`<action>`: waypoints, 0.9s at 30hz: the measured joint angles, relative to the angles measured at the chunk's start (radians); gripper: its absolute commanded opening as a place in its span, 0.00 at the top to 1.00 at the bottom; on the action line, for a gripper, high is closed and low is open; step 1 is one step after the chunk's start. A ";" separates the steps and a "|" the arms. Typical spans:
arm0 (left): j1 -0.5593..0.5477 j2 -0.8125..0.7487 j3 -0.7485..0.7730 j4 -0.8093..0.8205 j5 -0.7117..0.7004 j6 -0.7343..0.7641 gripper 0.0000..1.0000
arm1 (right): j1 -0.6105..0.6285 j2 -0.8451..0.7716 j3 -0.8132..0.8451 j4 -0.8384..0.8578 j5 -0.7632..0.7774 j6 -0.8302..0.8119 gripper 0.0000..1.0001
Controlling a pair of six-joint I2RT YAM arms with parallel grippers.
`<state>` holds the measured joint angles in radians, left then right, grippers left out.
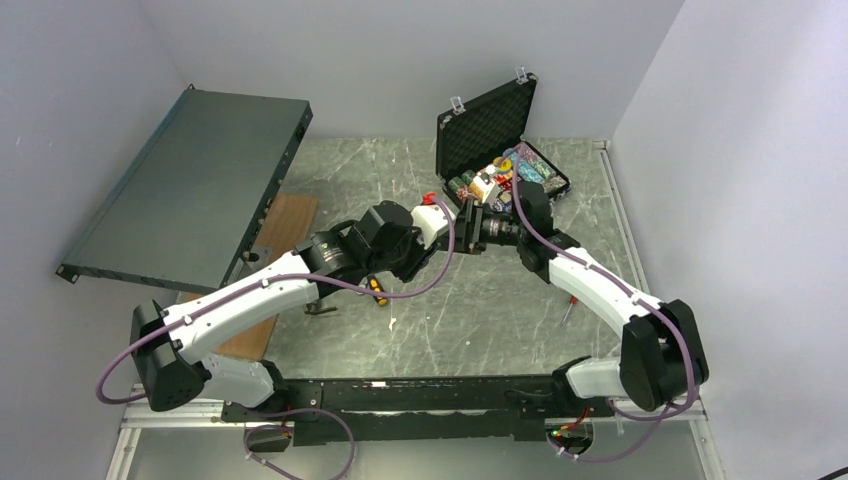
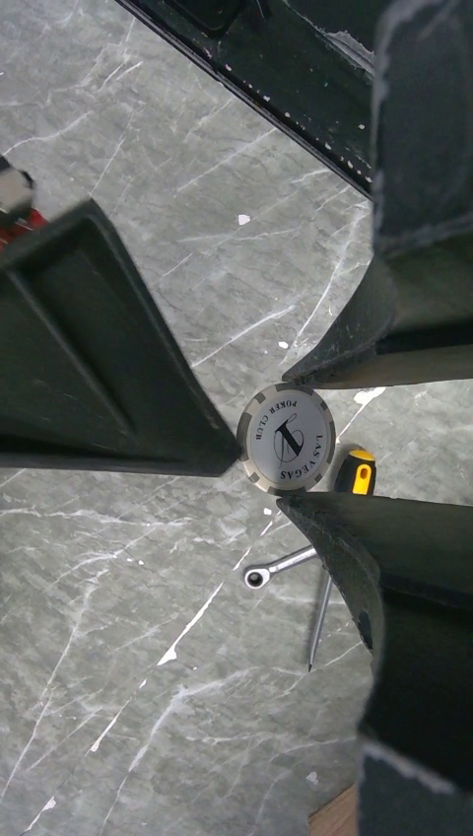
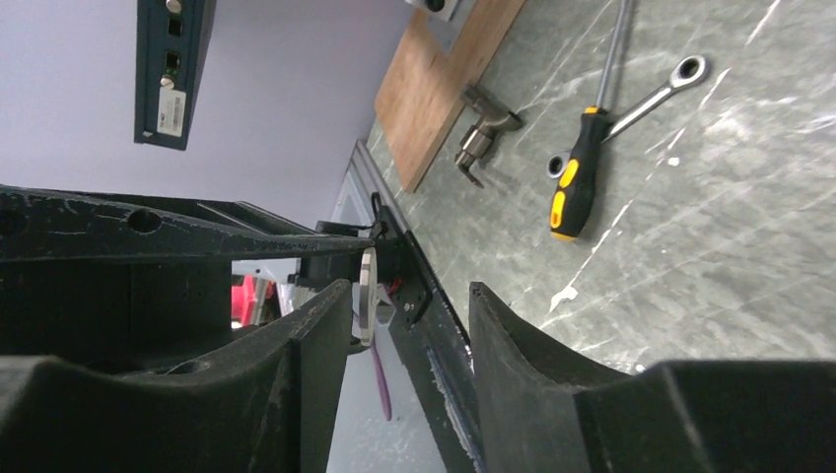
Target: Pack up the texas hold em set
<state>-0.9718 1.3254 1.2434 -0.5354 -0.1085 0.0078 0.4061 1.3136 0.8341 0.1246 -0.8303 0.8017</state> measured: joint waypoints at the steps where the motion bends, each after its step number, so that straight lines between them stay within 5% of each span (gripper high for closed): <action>1: 0.000 0.000 0.000 0.000 0.002 0.000 0.71 | 0.011 0.007 0.000 0.006 -0.001 0.003 0.54; 8: 0.000 0.000 0.000 -0.001 0.006 0.000 0.71 | 0.068 0.041 -0.017 0.051 -0.010 0.040 0.67; 16: 0.000 0.008 0.000 -0.021 0.006 0.000 0.71 | 0.086 0.042 -0.045 0.119 -0.023 0.087 0.99; 22: 0.002 0.013 0.000 -0.023 0.000 0.006 0.70 | 0.087 0.042 -0.065 0.135 -0.027 0.112 1.00; 27: 0.002 0.013 0.000 -0.022 -0.009 0.007 0.44 | 0.086 0.042 -0.064 0.119 -0.004 0.105 1.00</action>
<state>-0.9703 1.3388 1.2430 -0.5575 -0.1173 0.0151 0.4923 1.3552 0.7704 0.2436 -0.8341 0.9070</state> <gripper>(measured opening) 0.394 0.023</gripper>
